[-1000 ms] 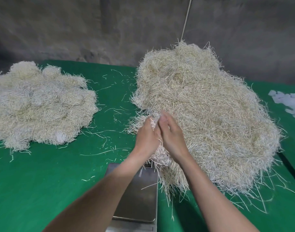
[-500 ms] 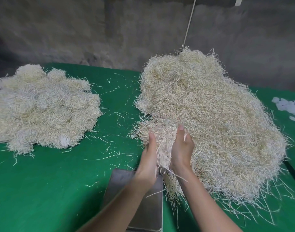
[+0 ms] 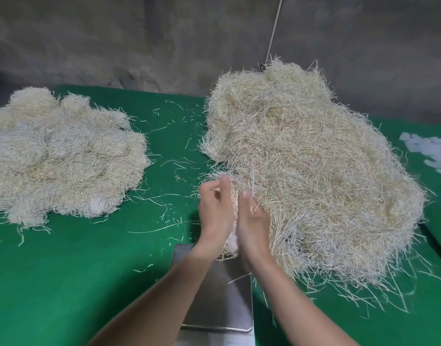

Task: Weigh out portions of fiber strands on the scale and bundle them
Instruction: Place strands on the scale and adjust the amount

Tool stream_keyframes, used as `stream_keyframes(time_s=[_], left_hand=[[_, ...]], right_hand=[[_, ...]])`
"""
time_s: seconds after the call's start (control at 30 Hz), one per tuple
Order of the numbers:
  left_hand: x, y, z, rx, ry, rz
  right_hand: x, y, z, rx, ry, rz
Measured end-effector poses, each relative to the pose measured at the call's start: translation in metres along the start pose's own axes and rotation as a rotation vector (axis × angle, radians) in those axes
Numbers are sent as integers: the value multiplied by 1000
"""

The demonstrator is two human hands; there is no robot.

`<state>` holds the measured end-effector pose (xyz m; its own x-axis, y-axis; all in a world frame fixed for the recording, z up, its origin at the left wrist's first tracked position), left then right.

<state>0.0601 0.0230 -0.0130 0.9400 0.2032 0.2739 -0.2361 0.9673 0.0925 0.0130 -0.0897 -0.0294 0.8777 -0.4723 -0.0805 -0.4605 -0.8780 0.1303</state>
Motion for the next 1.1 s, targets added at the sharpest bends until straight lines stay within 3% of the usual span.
stream_keyframes(time_s=[0.1,0.2,0.27,0.37,0.47,0.57,0.67,0.8,0.87,0.97,1.1], left_hand=[[-5,20,4,-5,-23,116],[-14,13,5,-47,-19,0],[-24,10,-4,77,-10,-94],[-22,11,-10,55,88,-103],[-4,20,-10,-83,238,15],[-12,12,-22,-150,442,-43],[-8,9,-16,-149,389,-109],[14,24,-17,-85,267,-223],[12,20,-15,-24,258,-344],[1,12,-18,-221,401,-515],[-17,27,-39,-471,581,-524]], right_hand=[[-12,-10,7,-51,15,61],[8,2,8,92,-140,196],[16,12,7,208,-246,267],[-1,6,-12,80,-38,295],[-26,-13,-18,-134,209,224],[-21,-8,-22,-229,229,214],[-15,0,-24,-144,173,147],[-15,-12,-9,30,-30,-342],[-17,-15,-7,30,-102,-471],[-9,-10,-6,172,-156,-364],[-5,-12,-3,292,-220,-250]])
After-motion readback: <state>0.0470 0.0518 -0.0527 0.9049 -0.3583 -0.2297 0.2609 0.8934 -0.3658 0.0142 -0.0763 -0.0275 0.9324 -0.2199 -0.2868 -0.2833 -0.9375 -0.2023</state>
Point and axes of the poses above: each hand's wrist, its own x-axis towards the middle knuckle, its own y-axis out of the back of the hand, z = x × y, the point moved 9 cm from there along x, towards the middle knuckle, and after that the axes turned 6 degrees about -y, right-handed, at the moved point
